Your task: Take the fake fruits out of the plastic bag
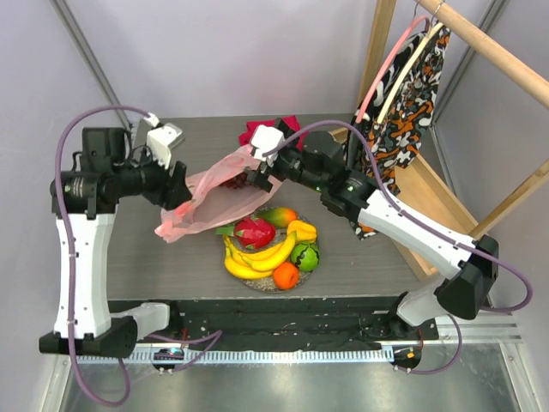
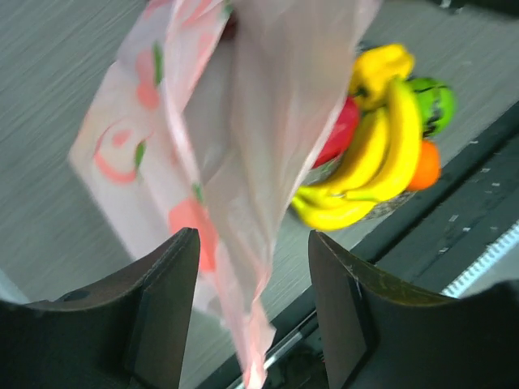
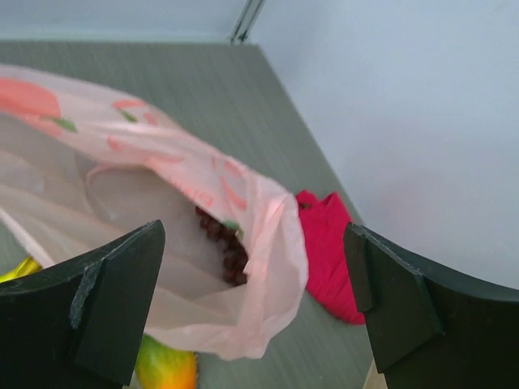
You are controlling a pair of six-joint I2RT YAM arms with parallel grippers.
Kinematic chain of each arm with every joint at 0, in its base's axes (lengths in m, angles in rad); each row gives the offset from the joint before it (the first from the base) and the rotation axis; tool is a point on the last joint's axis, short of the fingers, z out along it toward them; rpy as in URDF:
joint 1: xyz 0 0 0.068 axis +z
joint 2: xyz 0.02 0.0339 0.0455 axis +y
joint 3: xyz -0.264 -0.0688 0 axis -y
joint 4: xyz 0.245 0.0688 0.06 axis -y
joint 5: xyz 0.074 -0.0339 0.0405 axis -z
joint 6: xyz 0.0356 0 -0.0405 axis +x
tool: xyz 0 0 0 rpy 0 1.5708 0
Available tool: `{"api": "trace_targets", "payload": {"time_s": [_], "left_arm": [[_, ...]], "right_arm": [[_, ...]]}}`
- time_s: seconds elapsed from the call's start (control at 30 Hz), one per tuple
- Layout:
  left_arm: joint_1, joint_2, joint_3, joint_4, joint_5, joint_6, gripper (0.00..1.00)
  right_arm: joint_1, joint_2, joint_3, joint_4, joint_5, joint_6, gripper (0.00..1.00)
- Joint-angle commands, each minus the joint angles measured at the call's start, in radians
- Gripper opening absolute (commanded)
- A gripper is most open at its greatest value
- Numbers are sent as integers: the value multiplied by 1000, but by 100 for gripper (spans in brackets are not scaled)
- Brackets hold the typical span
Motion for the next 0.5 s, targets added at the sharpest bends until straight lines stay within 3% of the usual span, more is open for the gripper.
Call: {"api": "trace_targets", "payload": {"time_s": [0.0,0.17,0.33,0.37,0.47], "left_arm": [[-79,106,47,-10,149,-88,59],[-190,106,-92,206,103,-162,60],[-233,136,-175,308,82,-199,60],[-243,144,-193,346,71,-199,60],[-291,188,-246,394,-4,-170,59]], "right_arm": [[8,6,27,-72,-38,32,100],[10,60,17,-37,148,6,100],[-25,98,10,23,216,16,96],[-36,109,18,16,213,36,94],[-120,150,99,-62,110,154,70]]}}
